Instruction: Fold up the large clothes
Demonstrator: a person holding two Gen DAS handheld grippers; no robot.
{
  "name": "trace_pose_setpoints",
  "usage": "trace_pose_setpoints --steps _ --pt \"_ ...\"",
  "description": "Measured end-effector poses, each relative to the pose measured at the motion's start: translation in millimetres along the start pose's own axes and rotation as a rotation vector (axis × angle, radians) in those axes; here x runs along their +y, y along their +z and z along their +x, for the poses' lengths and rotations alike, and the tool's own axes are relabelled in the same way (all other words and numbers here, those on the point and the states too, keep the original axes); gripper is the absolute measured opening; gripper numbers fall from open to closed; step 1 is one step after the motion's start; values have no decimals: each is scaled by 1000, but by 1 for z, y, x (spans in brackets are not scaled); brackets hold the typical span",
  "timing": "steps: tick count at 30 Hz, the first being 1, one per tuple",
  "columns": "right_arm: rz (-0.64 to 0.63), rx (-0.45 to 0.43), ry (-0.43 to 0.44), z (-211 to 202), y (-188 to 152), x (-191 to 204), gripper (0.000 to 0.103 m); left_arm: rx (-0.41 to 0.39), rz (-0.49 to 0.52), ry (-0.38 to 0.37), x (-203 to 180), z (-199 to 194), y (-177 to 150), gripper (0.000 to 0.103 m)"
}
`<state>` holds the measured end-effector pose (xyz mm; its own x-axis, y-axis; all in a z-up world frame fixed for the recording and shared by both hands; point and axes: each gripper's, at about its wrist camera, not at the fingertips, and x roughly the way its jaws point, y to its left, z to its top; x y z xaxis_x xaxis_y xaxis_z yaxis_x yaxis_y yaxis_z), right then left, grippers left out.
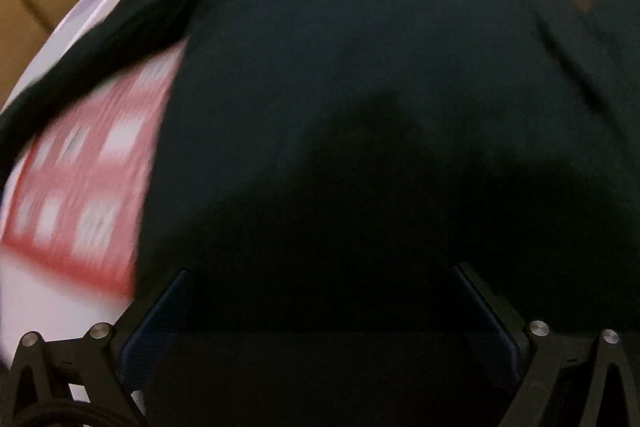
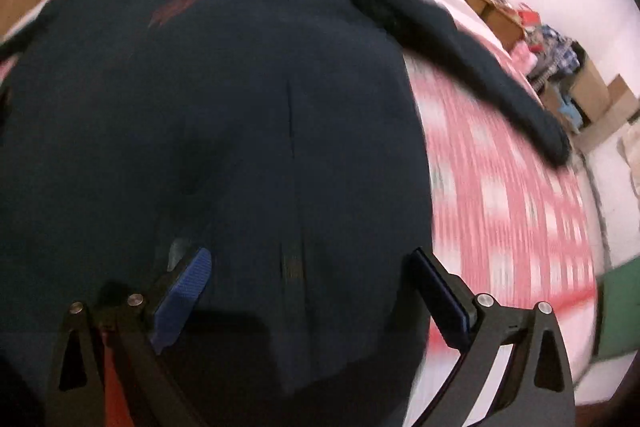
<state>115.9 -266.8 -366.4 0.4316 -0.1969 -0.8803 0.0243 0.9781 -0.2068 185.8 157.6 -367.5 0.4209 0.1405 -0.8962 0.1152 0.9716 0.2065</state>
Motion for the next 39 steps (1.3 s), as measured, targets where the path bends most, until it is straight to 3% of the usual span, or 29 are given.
trace_pose_setpoints --steps 3,5,8,12,17,20,23,28,30,31,34,36,37,39 --pt "63 106 -31 -15 -60 -22 101 -9 -35 -34 19 -18 -31 103" --pt "92 176 -69 -25 -93 -42 101 51 29 49 17 -18 -45 103" --pt "138 291 -122 -37 -134 -86 101 62 43 65 27 -27 -63 103" --pt "134 273 -165 -48 -146 -108 101 55 23 105 32 -39 -54 103" --pt "194 132 -160 -40 -72 -107 101 -84 -35 75 28 -56 -1 103" --pt "177 24 -114 -21 2 -89 101 -175 -37 29 19 -63 44 103" --pt "149 -34 -45 -2 67 -52 101 -237 -47 -26 14 -65 83 103" --pt "70 -80 43 14 150 26 101 -262 -68 -71 7 -55 137 103" --pt "46 -91 59 27 173 41 101 -275 -68 -76 0 -55 151 103" --pt "31 -91 60 21 180 68 101 -280 -67 -79 -5 -54 158 103" --pt "6 -82 58 44 207 75 101 -289 -55 -83 -23 -45 173 103" --pt "-26 -84 36 37 201 96 101 -292 -41 -74 -40 -38 182 103" --pt "-42 -87 15 34 198 100 101 -293 -34 -64 -54 -31 188 103" --pt "-59 -80 -33 58 198 65 101 -296 -42 -59 -74 -24 197 103"
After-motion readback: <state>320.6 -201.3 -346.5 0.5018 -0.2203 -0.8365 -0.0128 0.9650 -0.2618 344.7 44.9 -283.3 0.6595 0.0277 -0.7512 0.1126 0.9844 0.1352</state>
